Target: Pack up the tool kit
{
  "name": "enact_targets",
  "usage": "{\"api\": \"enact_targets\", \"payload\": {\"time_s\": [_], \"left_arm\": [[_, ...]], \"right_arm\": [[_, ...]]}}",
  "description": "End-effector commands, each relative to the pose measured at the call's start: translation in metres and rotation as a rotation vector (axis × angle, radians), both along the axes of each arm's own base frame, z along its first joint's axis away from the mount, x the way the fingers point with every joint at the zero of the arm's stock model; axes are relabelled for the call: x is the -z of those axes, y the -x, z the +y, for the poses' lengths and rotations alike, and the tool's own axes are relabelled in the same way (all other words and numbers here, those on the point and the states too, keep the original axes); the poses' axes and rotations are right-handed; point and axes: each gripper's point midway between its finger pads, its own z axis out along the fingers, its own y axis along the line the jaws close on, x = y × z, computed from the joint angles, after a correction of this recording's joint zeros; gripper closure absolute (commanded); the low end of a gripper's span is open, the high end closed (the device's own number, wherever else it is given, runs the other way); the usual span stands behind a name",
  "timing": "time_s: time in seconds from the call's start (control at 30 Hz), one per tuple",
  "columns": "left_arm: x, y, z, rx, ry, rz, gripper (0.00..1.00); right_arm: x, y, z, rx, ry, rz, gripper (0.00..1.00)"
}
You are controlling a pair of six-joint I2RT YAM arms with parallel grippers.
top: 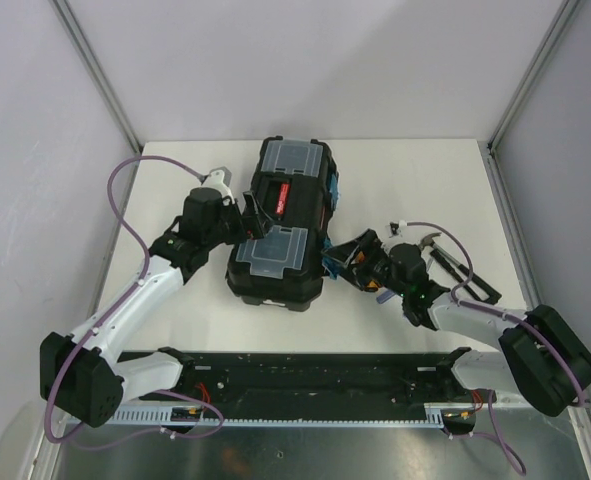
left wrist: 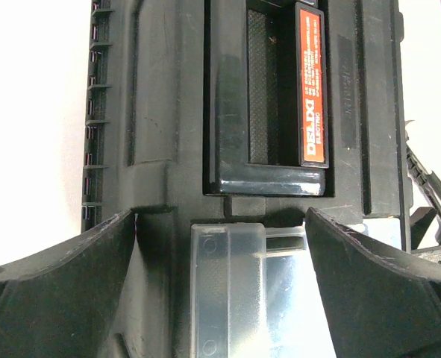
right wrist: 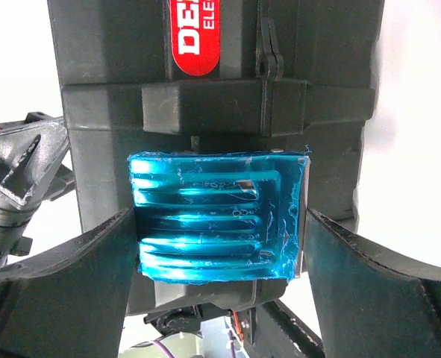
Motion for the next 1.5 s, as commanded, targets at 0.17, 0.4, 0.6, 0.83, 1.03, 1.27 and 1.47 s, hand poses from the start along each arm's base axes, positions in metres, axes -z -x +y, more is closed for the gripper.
{"api": "enact_targets", "payload": {"time_s": [0.17, 0.4, 0.6, 0.83, 1.03, 1.27, 1.47], "left_arm": [[0.086, 0.059, 0.021, 0.081, -0.198, 0.319, 0.02], [0.082, 0.056, 0.021, 0.078, -0.196, 0.31, 0.02], [0.082, 0.056, 0.021, 0.077, -0.198, 0.307, 0.02], [0.079, 0.054, 0.021, 0.076, -0.199, 0.298, 0.02], [0.059, 0.044, 0.021, 0.075, -0.201, 0.234, 0.02], [0.018, 0.024, 0.02, 0.076, -0.214, 0.11, 0.01], [-0.032, -0.008, 0.034, -0.021, -0.219, 0.017, 0.01]], "right_arm": [[-0.022, -0.011, -0.01, 0.063, -0.18, -0.114, 0.2], [0.0, -0.013, -0.026, 0.149, -0.176, -0.079, 0.04], [0.007, -0.018, -0.047, 0.245, -0.06, -0.077, 0.01], [-0.004, -0.03, -0.078, 0.329, 0.17, -0.1, 0.01], [-0.015, -0.054, -0.083, 0.314, 0.276, -0.134, 0.01], [-0.019, -0.097, -0.069, 0.234, 0.182, -0.178, 0.01], [-0.025, -0.141, -0.056, 0.194, 0.026, -0.221, 0.01]]}}
